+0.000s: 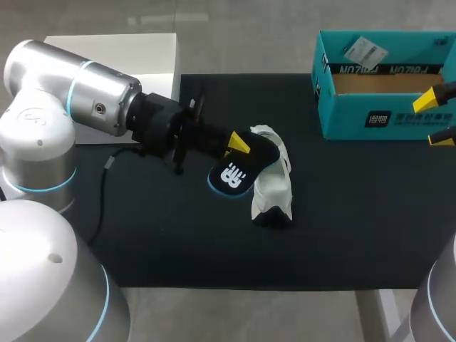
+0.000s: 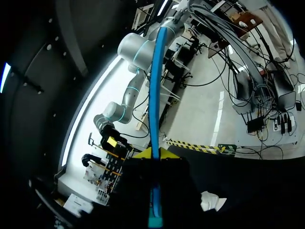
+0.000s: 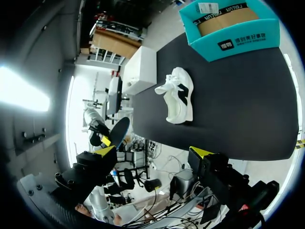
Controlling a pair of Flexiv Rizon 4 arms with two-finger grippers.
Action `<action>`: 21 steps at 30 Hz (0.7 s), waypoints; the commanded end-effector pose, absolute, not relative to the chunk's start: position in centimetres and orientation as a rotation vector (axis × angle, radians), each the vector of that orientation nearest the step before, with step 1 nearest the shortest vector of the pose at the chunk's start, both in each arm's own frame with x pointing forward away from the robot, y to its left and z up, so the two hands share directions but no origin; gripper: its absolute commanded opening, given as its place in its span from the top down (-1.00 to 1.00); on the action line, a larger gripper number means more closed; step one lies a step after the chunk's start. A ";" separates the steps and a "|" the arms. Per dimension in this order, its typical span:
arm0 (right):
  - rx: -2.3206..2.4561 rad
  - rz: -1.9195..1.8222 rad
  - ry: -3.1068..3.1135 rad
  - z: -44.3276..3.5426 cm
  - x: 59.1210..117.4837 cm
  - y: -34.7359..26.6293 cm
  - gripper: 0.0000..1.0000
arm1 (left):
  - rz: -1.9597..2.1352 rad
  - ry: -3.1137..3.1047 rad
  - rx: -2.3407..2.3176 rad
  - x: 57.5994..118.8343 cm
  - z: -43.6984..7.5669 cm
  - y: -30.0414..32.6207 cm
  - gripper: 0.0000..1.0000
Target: Take the shoe out of the shoebox, open the shoe tongue, remove and reinsert the insole, then place the shoe into the shoebox
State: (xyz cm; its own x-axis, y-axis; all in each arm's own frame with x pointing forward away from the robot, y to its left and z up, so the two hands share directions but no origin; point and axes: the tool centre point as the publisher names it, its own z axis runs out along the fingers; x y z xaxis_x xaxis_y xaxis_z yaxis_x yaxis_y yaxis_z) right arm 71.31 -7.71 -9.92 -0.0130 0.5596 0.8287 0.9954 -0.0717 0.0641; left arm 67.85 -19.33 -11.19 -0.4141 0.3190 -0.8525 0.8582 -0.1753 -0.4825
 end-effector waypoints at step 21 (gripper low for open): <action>-1.690 -0.965 -1.624 -9.9 71.2 -7.7 -1.00 | -1.615 1.687 1.347 68.2 -12.6 -20.0 1.00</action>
